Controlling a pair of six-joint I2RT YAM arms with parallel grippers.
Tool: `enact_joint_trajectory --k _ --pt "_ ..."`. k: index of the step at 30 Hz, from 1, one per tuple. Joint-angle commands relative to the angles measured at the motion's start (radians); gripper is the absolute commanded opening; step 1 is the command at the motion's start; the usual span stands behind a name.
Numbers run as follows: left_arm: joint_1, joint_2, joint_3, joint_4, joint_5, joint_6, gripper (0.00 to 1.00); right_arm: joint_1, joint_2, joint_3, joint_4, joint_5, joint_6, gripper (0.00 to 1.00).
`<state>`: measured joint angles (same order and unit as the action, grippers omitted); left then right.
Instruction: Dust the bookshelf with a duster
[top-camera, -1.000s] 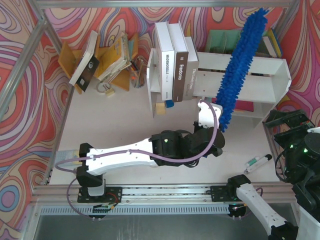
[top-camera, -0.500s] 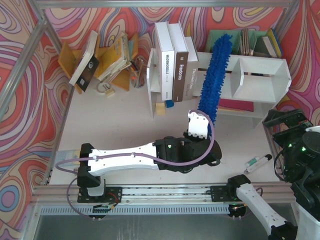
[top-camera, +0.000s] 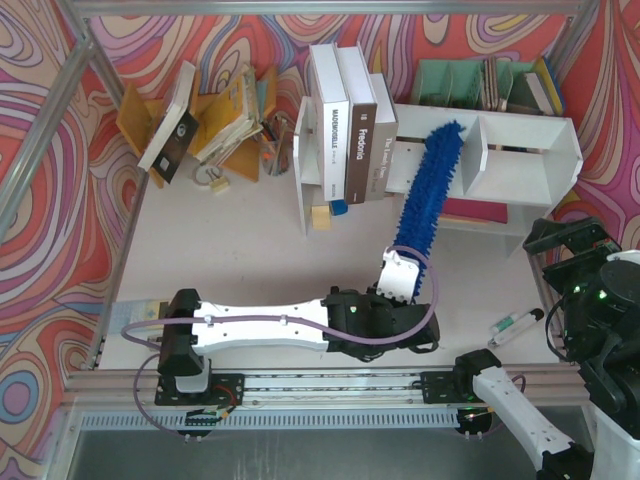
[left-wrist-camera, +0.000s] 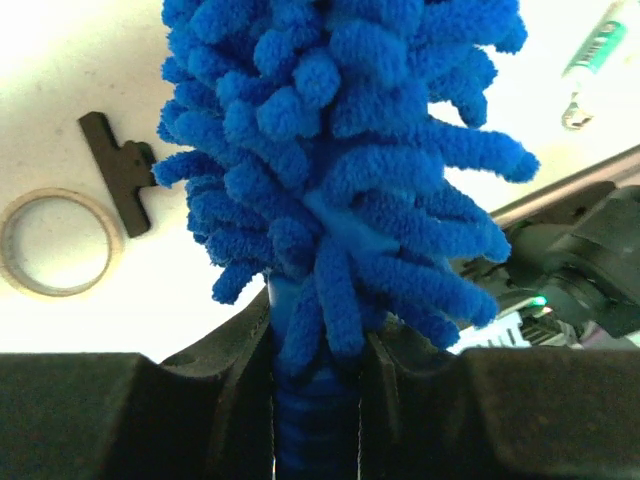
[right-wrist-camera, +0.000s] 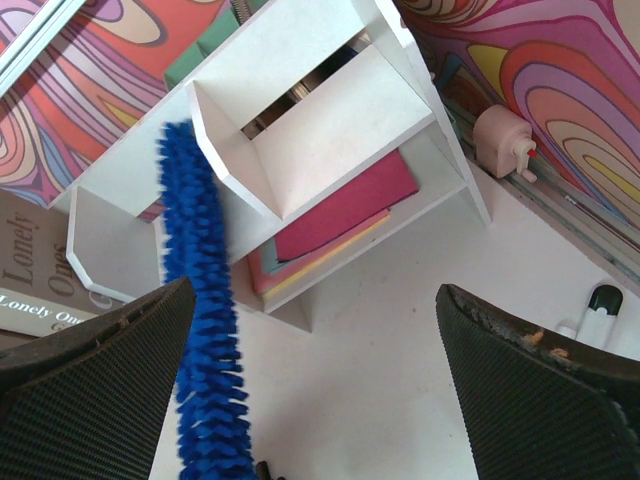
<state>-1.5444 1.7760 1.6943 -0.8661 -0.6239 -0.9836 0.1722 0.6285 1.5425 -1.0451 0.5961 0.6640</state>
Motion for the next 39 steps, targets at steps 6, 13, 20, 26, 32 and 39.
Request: enact_joint_trajectory --k 6,13,20,26,32,39 --pt "-0.059 0.063 0.086 -0.004 0.020 0.057 0.00 0.010 0.013 0.015 0.017 -0.001 0.017 0.93" --pt "-0.057 0.009 0.040 -0.074 -0.075 -0.044 0.00 0.011 0.001 0.006 0.003 -0.009 0.033 0.93" --pt "-0.059 -0.050 0.004 -0.264 -0.175 -0.286 0.00 0.010 0.005 0.003 0.003 -0.009 0.031 0.93" --pt "-0.059 -0.048 0.015 -0.233 -0.187 -0.263 0.00 0.010 0.003 -0.007 0.007 -0.012 0.033 0.93" --pt "-0.059 0.032 0.116 -0.119 -0.143 -0.077 0.00 0.010 0.001 -0.003 0.007 -0.005 0.025 0.93" --pt "-0.060 0.089 0.218 -0.055 -0.114 0.054 0.00 0.010 0.005 0.005 0.008 0.001 0.017 0.93"
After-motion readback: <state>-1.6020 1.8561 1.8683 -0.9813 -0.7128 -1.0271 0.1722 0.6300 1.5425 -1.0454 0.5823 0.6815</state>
